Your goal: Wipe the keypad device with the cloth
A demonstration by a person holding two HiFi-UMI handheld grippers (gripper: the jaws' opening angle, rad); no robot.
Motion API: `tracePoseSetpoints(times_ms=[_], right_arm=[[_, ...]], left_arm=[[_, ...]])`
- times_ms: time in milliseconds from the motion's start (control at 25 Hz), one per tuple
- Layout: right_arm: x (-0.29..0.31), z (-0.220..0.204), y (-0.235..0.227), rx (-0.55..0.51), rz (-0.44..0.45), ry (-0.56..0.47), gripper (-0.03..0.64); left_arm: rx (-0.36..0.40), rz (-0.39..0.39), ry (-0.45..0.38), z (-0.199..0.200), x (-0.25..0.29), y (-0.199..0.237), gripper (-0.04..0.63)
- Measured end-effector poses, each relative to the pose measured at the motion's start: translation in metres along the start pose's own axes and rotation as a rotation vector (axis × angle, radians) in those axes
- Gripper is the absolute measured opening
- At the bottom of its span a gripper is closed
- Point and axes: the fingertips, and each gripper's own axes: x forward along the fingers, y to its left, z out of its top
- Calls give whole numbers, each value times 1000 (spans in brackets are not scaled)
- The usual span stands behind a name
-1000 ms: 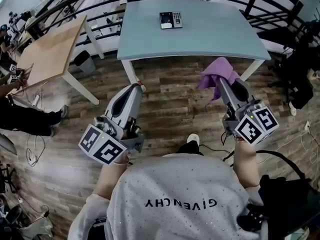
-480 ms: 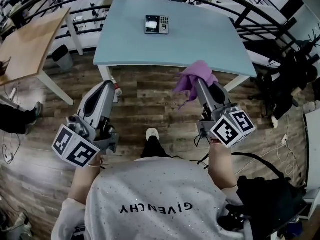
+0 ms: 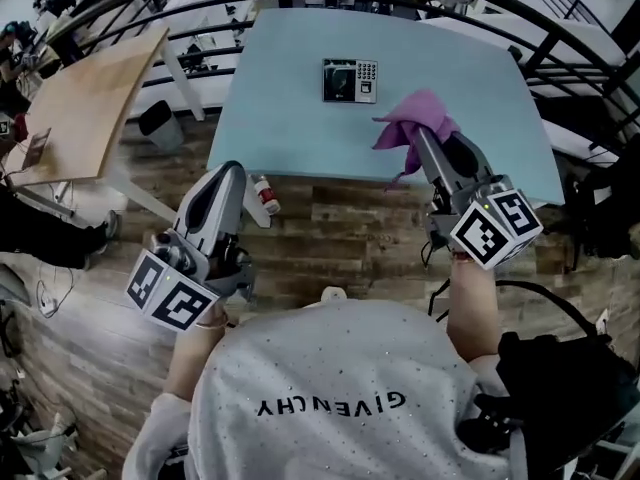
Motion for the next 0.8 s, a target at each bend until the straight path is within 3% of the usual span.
tracePoseSetpoints(times_ms=[320,520,800], right_arm=[[57,-23,-47,-63,10,51,69],[95,-56,-56,6,44,79,66],[152,-80,-90,-4,-4,166,67]], left_arm=[[-30,58,39,-19,51,35,0],[10,105,79,-31,73,77,-2],[-77,0,156,-57,135,144,0]])
